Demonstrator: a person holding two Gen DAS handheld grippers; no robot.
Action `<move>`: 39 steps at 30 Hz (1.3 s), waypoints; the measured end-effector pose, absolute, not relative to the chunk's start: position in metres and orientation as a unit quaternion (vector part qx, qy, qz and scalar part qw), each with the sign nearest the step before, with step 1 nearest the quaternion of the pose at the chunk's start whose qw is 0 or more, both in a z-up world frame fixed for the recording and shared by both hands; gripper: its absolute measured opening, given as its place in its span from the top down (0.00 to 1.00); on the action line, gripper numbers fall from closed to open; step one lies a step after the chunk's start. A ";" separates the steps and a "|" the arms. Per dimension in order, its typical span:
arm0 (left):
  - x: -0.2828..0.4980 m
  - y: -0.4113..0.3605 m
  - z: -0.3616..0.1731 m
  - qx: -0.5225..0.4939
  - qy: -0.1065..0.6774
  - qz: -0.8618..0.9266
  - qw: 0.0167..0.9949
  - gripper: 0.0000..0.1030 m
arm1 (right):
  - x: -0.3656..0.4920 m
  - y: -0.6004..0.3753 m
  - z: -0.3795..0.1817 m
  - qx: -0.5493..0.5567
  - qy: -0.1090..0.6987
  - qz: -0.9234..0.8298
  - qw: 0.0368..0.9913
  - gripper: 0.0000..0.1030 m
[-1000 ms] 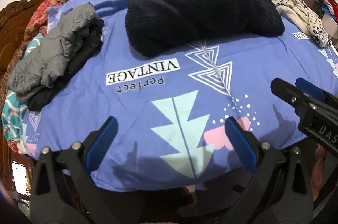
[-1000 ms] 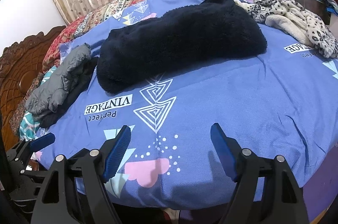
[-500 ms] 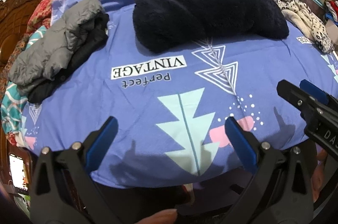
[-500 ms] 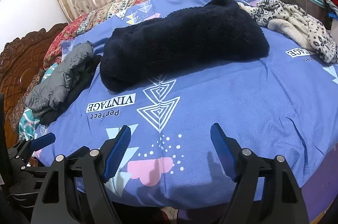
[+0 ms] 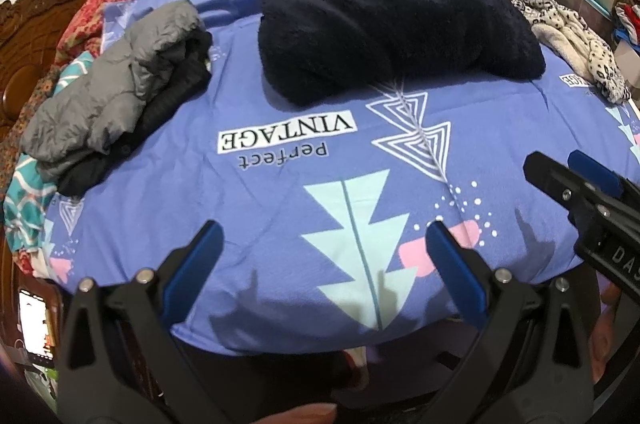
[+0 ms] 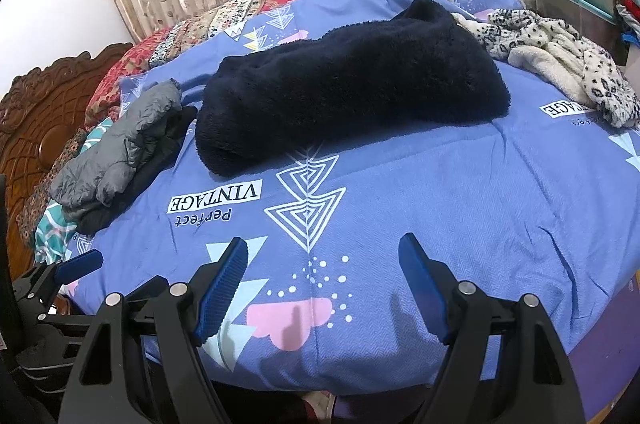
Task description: Fold large clothes
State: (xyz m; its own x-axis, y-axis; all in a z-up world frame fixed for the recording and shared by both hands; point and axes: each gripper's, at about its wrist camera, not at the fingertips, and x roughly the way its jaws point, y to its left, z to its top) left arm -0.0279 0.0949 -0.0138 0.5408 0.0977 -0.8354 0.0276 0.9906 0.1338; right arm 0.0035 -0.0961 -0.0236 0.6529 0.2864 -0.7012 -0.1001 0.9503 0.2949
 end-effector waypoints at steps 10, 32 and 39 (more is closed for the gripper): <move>-0.032 0.094 0.007 0.082 0.438 0.034 0.895 0.06 | 0.005 -0.096 -0.012 0.106 0.389 0.112 0.908 0.08; -0.002 0.093 0.068 0.078 0.377 0.050 0.922 0.06 | 0.025 -0.098 0.036 0.102 0.353 0.133 0.921 0.08; 0.003 0.094 0.072 0.076 0.379 0.051 0.921 0.06 | 0.027 -0.097 0.041 0.100 0.342 0.136 0.924 0.08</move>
State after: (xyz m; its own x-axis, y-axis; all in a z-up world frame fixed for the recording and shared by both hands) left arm 0.0030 0.0937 0.0717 0.7068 0.1519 -0.6909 -0.0359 0.9831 0.1795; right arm 0.0268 -0.0971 0.0414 0.7284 0.3202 -0.6057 -0.1827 0.9429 0.2786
